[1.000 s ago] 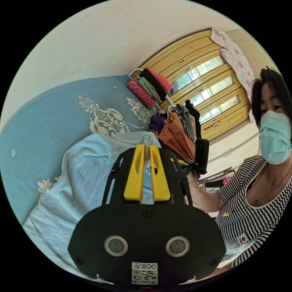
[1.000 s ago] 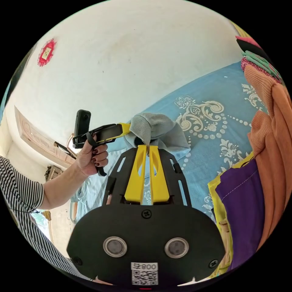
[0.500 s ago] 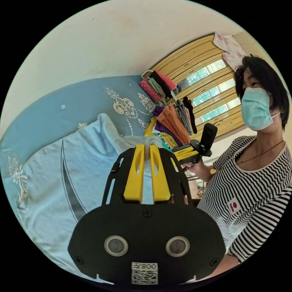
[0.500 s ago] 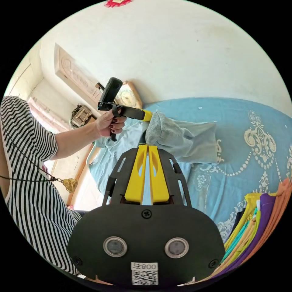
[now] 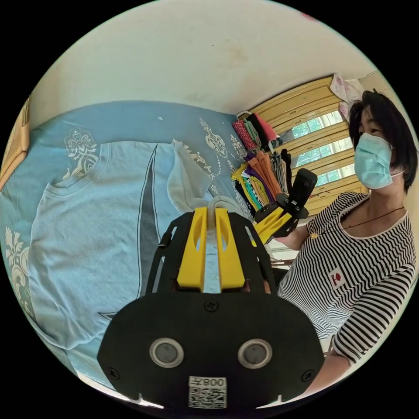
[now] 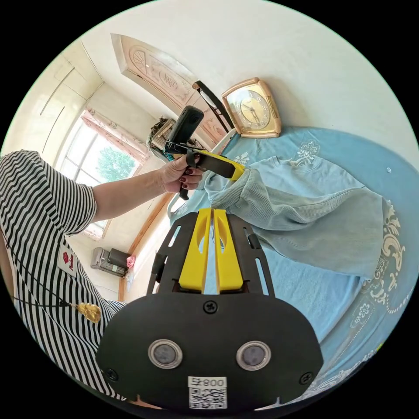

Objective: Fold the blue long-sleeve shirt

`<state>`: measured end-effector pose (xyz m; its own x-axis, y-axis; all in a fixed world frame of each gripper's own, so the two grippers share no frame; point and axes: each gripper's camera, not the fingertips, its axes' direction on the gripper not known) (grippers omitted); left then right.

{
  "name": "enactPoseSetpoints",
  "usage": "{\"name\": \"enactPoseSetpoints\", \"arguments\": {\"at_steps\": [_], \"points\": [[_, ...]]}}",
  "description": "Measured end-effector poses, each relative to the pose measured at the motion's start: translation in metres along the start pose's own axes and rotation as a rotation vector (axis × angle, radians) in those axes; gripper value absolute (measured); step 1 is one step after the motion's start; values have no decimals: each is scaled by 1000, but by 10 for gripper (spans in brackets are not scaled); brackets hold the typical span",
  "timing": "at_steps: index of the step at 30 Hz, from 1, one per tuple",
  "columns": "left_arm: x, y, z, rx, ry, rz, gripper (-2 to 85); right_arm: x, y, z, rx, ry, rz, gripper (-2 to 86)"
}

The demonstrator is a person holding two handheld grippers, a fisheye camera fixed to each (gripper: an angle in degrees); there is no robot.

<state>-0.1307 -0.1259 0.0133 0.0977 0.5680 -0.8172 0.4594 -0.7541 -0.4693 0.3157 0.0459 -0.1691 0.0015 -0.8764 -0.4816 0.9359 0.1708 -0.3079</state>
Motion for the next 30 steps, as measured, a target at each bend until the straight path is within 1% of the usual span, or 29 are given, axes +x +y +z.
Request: {"name": "enactPoseSetpoints", "arguments": {"at_steps": [5, 9, 12, 14, 15, 17, 18, 21, 24, 27, 29, 30], "points": [[-37, 53, -40, 94, 22, -101, 41, -22, -47, 41, -54, -30, -33, 5], [-65, 79, -57, 113, 33, -162, 49, -27, -74, 74, -100, -46, -36, 7], [-93, 104, -64, 91, -39, -257, 58, -24, -90, 110, -158, -20, -28, 8], [-116, 130, -69, 111, -74, -382, 62, -14, -96, 149, -269, -46, 5, 8], [-120, 137, -71, 124, -84, -409, 63, -12, -96, 157, -287, -55, 15, 8], [-129, 162, -78, 192, -106, -487, 66, -5, -93, 184, -391, -75, 63, 9], [-129, 167, -79, 205, -108, -499, 67, -5, -92, 187, -405, -77, 75, 9], [-121, 176, -83, 232, -150, -479, 65, -6, -91, 173, -357, -99, 105, 6], [-108, 164, -81, 249, -143, -386, 54, 3, -99, 154, -292, -53, 141, 2], [-110, 146, -66, 163, -199, -334, 24, 19, -113, 151, -282, 3, 189, 1], [-124, 140, -53, 57, -362, -376, 10, 25, -124, 153, -267, 48, 196, 1], [-130, 141, -51, 41, -392, -404, 8, 25, -126, 156, -275, 62, 195, 1]]}}
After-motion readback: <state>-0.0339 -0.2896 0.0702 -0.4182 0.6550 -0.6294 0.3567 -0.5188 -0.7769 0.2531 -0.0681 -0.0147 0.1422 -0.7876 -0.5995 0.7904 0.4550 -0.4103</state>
